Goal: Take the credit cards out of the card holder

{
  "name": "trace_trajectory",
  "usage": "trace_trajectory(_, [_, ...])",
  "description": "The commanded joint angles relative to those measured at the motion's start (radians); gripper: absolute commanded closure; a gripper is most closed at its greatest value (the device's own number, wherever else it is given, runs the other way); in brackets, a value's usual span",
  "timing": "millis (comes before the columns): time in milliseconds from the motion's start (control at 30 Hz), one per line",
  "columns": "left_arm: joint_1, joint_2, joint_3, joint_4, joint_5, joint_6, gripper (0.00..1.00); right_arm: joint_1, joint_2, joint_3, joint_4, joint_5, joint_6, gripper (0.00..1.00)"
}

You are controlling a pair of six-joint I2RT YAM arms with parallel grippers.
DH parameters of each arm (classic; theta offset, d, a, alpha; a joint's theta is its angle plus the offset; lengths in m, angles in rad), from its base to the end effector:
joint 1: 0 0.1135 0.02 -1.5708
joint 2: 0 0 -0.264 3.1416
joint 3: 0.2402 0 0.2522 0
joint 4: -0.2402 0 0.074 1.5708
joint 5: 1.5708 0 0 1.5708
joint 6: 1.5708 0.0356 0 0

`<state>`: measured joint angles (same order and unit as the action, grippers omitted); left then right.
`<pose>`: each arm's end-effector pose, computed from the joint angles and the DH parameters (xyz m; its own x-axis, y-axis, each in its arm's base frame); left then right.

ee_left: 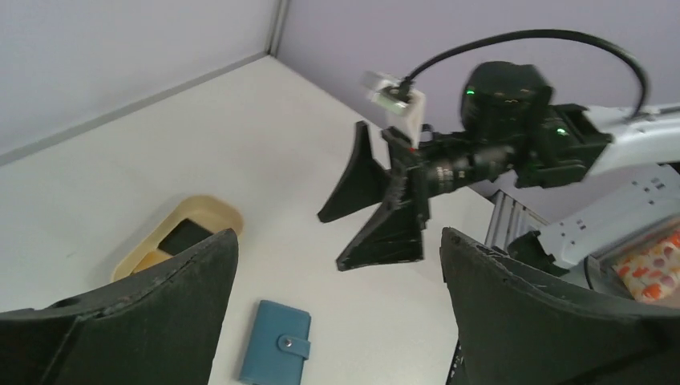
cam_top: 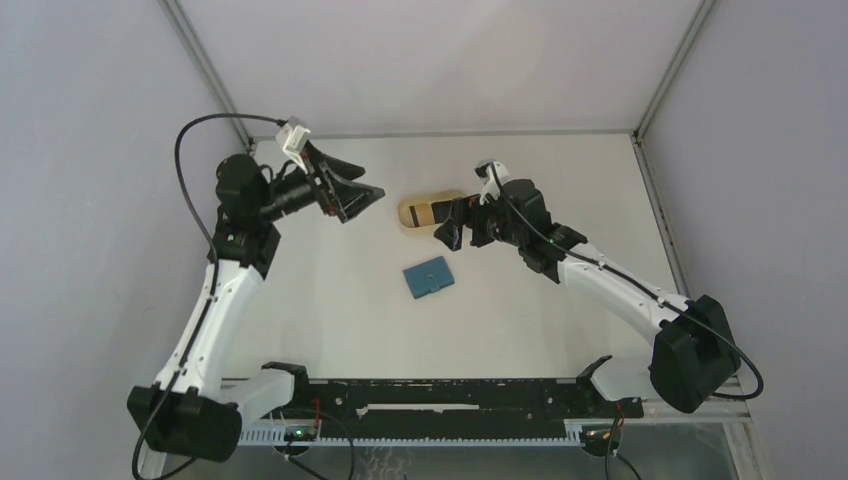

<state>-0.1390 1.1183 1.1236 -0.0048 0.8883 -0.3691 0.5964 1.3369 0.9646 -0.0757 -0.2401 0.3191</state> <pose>0.2395 -0.0614 0.4123 -0.3083 -0.1866 -0.9328 0.7984 0.4823 -0.3604 0.2490 0.1793 0.2901 -0.5671 -0.0167 -0.8235 -0.5740 0.7251 0.3806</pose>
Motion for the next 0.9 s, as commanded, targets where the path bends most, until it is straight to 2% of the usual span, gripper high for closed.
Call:
trace_trajectory(0, [-0.007, -0.130, -0.105, 0.258, 0.073, -0.068, 0.00, 0.023, 0.006, 0.049, 0.033, 0.027, -0.038, 0.00])
trace_trajectory(200, [-0.009, -0.034, -0.069, 0.234, 0.061, -0.252, 0.00, 0.017, 0.043, 0.051, 0.028, -0.014, -0.028, 0.00])
trace_trajectory(267, [-0.010, 0.003, -0.004, 0.056, -0.014, -0.161, 0.00, 0.021, 0.086, 0.081, -0.022, -0.004, -0.010, 0.00])
trace_trajectory(300, [-0.013, 0.031, 0.028, -0.070, -0.086, -0.087, 0.02, 0.030, 0.110, 0.100, -0.053, 0.013, -0.006, 0.01])
trace_trajectory(400, [-0.052, 0.094, 0.086, -0.305, -0.384, 0.033, 0.09, 0.079, 0.170, 0.116, -0.085, 0.098, -0.003, 0.05])
trace_trajectory(500, [-0.118, 0.156, 0.077, -0.409, -0.681, 0.046, 0.11, 0.106, 0.249, 0.134, -0.101, 0.135, 0.041, 0.10])
trace_trajectory(600, [-0.161, 0.204, -0.002, -0.401, -0.832, -0.036, 0.12, 0.113, 0.333, 0.173, -0.138, 0.126, 0.083, 0.15])
trace_trajectory(733, [-0.173, 0.238, -0.130, -0.279, -0.780, -0.140, 0.15, 0.137, 0.399, 0.184, -0.142, 0.169, 0.093, 0.16])
trace_trajectory(867, [-0.188, 0.240, -0.158, -0.261, -0.786, -0.157, 0.15, 0.171, 0.444, 0.224, -0.180, 0.232, 0.069, 0.22])
